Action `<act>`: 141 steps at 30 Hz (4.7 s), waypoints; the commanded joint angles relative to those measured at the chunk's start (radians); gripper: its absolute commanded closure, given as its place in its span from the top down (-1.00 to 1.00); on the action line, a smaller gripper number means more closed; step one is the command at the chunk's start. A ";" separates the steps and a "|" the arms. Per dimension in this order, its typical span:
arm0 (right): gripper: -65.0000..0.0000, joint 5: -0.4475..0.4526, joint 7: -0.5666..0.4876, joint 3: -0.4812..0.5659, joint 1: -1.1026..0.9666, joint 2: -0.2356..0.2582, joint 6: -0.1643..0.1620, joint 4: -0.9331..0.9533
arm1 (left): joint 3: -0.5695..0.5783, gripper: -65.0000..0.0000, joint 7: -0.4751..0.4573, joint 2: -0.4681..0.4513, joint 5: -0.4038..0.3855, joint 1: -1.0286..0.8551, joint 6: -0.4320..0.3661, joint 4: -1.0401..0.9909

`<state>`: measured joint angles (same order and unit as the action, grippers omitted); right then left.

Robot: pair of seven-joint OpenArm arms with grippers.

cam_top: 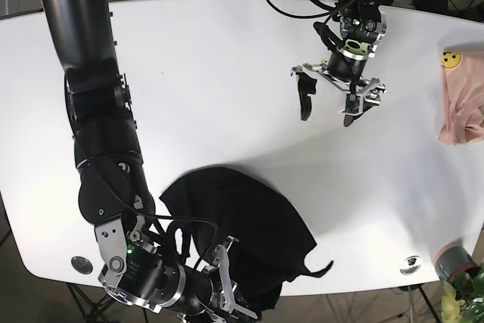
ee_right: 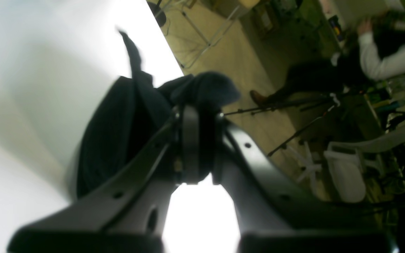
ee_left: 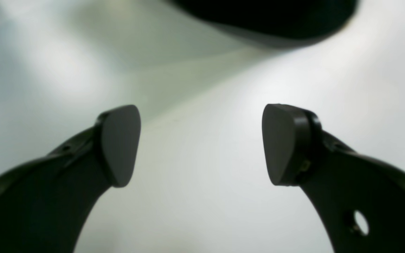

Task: Fold the T-shirt properly
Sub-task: 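Drag the black shirt with the right gripper away from the left gripper, then lower the left gripper and grasp the black shirt's edge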

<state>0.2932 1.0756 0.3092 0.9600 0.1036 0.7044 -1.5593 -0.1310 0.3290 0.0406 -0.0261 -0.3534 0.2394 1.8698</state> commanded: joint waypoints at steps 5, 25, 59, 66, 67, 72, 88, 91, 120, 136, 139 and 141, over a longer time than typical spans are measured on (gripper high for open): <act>-0.93 0.002 0.025 -0.084 0.115 -0.005 -0.006 -0.074 | -0.002 0.57 -0.024 -0.005 -0.010 0.046 -0.074 0.017; -0.93 0.001 0.036 -0.087 0.285 -0.003 -0.006 -0.073 | 0.000 0.58 -0.024 -0.006 -0.010 0.080 -0.070 0.015; -0.93 -0.005 0.028 -0.081 0.138 -0.005 -0.006 -0.074 | 0.167 0.58 -0.024 -0.003 -0.010 0.195 -0.070 -0.157; -0.93 -0.005 0.028 -0.081 0.133 -0.017 -0.006 -0.073 | 0.311 0.58 -0.024 -0.003 -0.010 0.273 -0.068 -0.250; -0.93 -0.005 0.028 -0.081 0.133 -0.021 -0.006 -0.073 | 0.328 0.58 -0.024 -0.003 -0.010 0.284 -0.068 -0.263; -0.93 -0.005 0.028 -0.080 0.133 -0.031 -0.006 -0.071 | 0.363 0.58 -0.024 0.000 -0.002 0.359 -0.068 -0.367; -0.93 -0.005 0.027 -0.080 0.133 -0.034 -0.006 -0.025 | 0.503 0.58 -0.163 0.035 0.016 0.548 -0.076 -0.666; -0.93 -0.005 0.027 -0.084 0.133 -0.029 -0.006 -0.023 | 0.503 0.58 -0.187 0.032 0.018 0.548 -0.079 -0.668; -0.93 -0.005 0.002 -0.086 0.096 -0.025 -0.006 -0.023 | 0.512 -0.22 -0.362 0.034 0.018 0.759 -0.217 -1.261; -0.93 -0.005 0.002 -0.087 0.076 0.000 -0.006 -0.026 | 0.503 -1.00 -0.275 -0.074 0.010 0.594 -0.217 -0.938; -0.93 -0.005 0.002 -0.087 0.069 0.011 -0.006 -0.030 | 0.503 -1.00 -0.219 -0.100 0.010 0.525 -0.217 -0.789; -0.93 -0.005 0.002 -0.089 0.058 0.011 -0.006 -0.030 | 0.502 -1.00 -0.198 -0.126 0.010 0.471 -0.217 -0.694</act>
<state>0.2924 1.1023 0.2291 0.9806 0.1085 0.7067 -1.5734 0.3676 0.0975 -0.0685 -0.0223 0.1406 0.0147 1.1038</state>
